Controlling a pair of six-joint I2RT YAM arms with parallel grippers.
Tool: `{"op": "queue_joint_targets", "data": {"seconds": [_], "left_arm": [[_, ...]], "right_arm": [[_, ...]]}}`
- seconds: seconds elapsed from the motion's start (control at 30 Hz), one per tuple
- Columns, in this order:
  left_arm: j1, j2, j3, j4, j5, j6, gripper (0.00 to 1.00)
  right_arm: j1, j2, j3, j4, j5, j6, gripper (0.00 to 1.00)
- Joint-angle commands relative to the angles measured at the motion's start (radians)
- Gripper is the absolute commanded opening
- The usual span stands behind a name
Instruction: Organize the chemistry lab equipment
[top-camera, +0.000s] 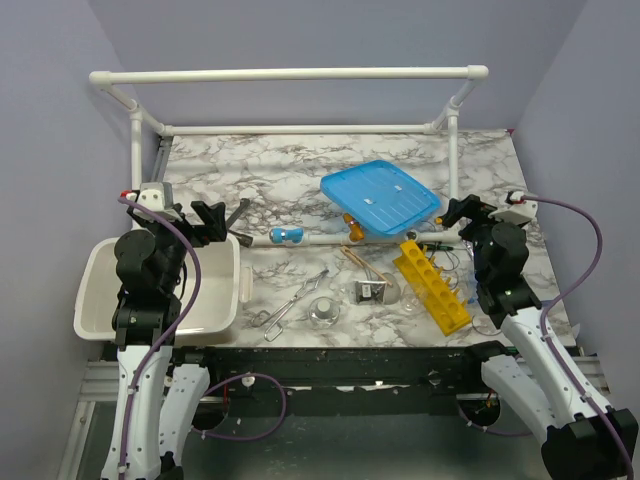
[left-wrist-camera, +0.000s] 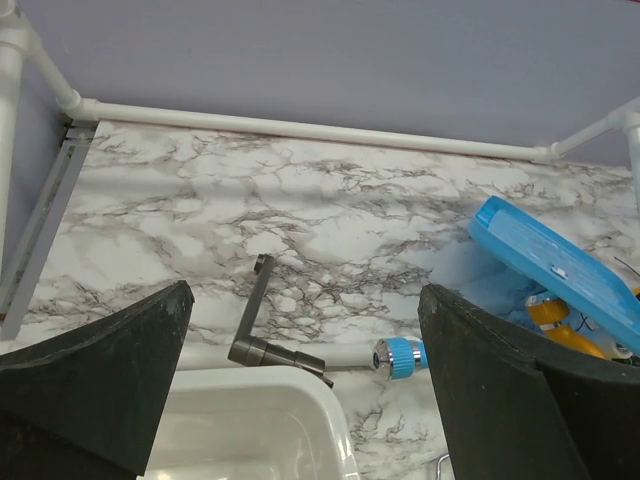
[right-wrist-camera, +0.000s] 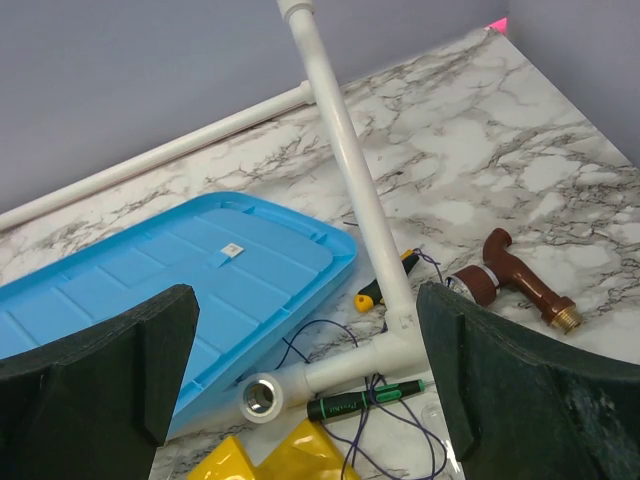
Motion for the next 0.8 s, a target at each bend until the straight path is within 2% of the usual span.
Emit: {"op": "queue_joint_targets", "data": {"seconds": [0.0, 0.43, 0.5, 0.57, 0.67, 0.77], "left_arm": [[0.005, -0.01, 0.02, 0.007, 0.032, -0.005, 0.99], [0.005, -0.023, -0.019, 0.036, 0.073, -0.015, 0.99], [-0.002, -0.002, 0.023, -0.016, 0.072, 0.014, 0.91], [-0.075, 0.017, 0.077, -0.101, 0.025, 0.044, 0.87], [-0.309, 0.06, 0.162, -0.244, -0.157, 0.085, 0.87], [-0.482, 0.132, 0.235, -0.363, -0.22, 0.048, 0.87]], "right_arm": [[-0.004, 0.005, 0.032, -0.004, -0.001, 0.0, 1.0], [-0.004, -0.004, 0.034, -0.005, -0.014, -0.006, 1.0], [-0.004, -0.007, 0.034, -0.005, -0.011, -0.008, 1.0], [-0.004, -0.011, 0.039, -0.012, 0.0, -0.008, 1.0], [-0.004, -0.019, 0.041, -0.023, 0.014, -0.006, 1.0], [-0.004, -0.028, 0.034, -0.022, 0.008, 0.002, 1.0]]}}
